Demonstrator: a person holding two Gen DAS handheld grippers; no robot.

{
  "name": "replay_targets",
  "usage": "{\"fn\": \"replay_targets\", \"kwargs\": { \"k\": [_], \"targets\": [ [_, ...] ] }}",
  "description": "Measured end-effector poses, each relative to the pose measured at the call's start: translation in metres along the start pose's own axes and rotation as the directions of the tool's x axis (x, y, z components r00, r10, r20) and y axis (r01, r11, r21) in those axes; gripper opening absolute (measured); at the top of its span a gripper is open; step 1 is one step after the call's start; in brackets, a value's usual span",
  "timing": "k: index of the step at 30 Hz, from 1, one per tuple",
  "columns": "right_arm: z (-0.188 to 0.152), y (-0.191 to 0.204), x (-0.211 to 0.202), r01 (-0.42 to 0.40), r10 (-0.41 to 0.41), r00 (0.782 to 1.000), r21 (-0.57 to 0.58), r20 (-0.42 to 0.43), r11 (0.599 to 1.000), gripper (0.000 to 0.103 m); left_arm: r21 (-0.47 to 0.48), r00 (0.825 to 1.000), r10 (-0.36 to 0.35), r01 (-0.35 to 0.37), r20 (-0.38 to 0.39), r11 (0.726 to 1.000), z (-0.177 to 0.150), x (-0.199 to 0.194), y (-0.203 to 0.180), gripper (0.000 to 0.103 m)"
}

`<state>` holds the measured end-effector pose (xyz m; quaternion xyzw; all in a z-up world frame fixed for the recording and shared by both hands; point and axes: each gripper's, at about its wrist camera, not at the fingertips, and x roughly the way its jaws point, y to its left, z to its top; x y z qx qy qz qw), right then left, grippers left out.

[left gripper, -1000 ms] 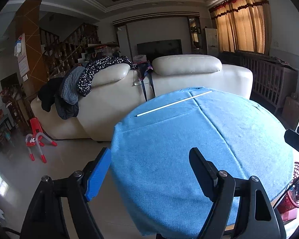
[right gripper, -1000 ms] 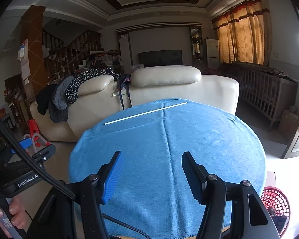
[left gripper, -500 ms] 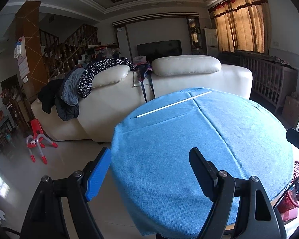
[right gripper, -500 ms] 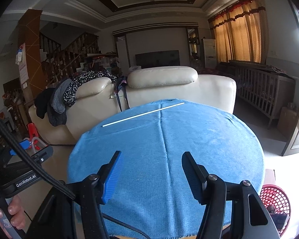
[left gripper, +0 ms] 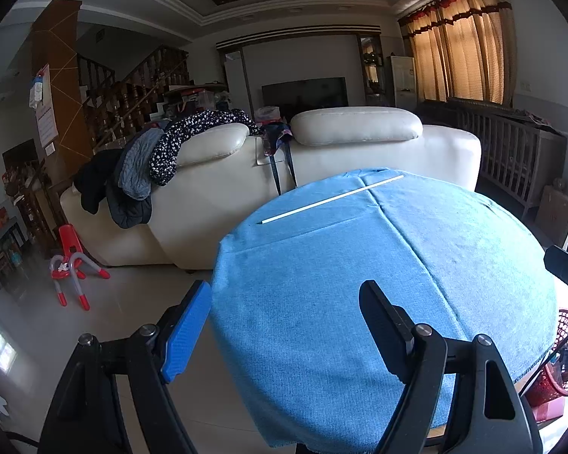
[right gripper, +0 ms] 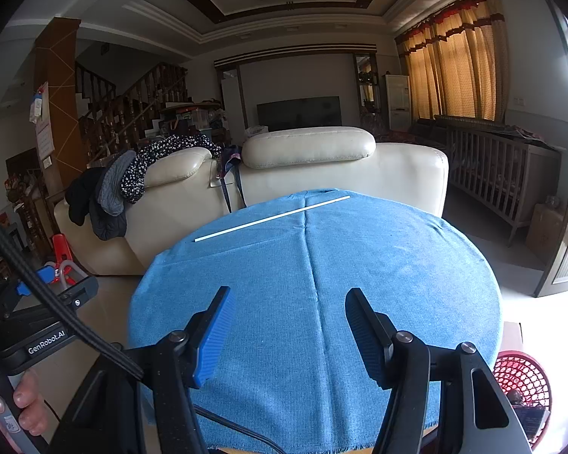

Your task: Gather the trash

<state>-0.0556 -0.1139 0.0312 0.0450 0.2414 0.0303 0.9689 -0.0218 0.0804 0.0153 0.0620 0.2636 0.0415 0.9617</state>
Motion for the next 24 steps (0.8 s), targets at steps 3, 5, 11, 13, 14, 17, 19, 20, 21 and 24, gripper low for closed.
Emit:
{"fn": "replay_targets", "kwargs": {
  "k": [3, 5, 11, 13, 14, 17, 19, 20, 21, 24],
  "targets": [
    [0.000, 0.000, 0.000, 0.001, -0.001, 1.000, 0.000, 0.001, 1.000, 0.065, -0.001, 1.000, 0.003, -0.003, -0.001, 1.000, 0.000, 0.000, 0.001, 0.081],
    [0.000, 0.000, 0.000, 0.000, 0.000, 1.000, 0.001, -0.001, 1.000, 0.065, -0.002, 1.000, 0.002, -0.002, -0.002, 1.000, 0.000, 0.000, 0.001, 0.081],
    [-0.001, -0.002, 0.000, 0.002, -0.002, 1.000, 0.005, 0.002, 1.000, 0.065, -0.001, 1.000, 0.000, 0.000, -0.003, 1.000, 0.000, 0.001, 0.000, 0.081],
    [-0.001, -0.003, 0.000, 0.005, -0.005, 1.000, 0.002, 0.001, 1.000, 0.065, 0.000, 1.000, -0.001, 0.001, -0.006, 1.000, 0.000, 0.003, -0.001, 0.081],
    [-0.001, -0.004, 0.000, 0.007, -0.007, 1.000, 0.002, 0.000, 1.000, 0.065, 0.002, 1.000, -0.005, 0.005, -0.010, 1.000, 0.000, 0.005, -0.002, 0.081],
    [-0.002, -0.008, 0.003, 0.014, -0.014, 1.000, 0.003, -0.011, 1.000, 0.065, 0.007, 1.000, -0.015, 0.016, -0.023, 1.000, 0.002, 0.012, -0.008, 0.081],
    [-0.001, -0.014, 0.007, 0.024, -0.024, 1.000, 0.007, -0.018, 1.000, 0.065, 0.007, 0.999, -0.038, 0.038, -0.039, 0.999, 0.004, 0.022, -0.015, 0.081],
    [-0.001, -0.018, 0.010, 0.030, -0.030, 0.999, 0.011, -0.022, 0.999, 0.065, 0.009, 0.998, -0.044, 0.044, -0.045, 0.999, 0.005, 0.026, -0.019, 0.081],
    [-0.001, -0.024, 0.013, 0.039, -0.038, 0.999, 0.019, -0.029, 0.999, 0.065, 0.014, 0.998, -0.047, 0.048, -0.051, 0.999, 0.005, 0.032, -0.024, 0.081],
    [0.000, -0.045, 0.027, 0.064, -0.062, 0.997, 0.046, -0.049, 0.997, 0.065, 0.035, 0.996, -0.055, 0.058, -0.075, 0.998, 0.007, 0.050, -0.041, 0.081]
  ]
}}
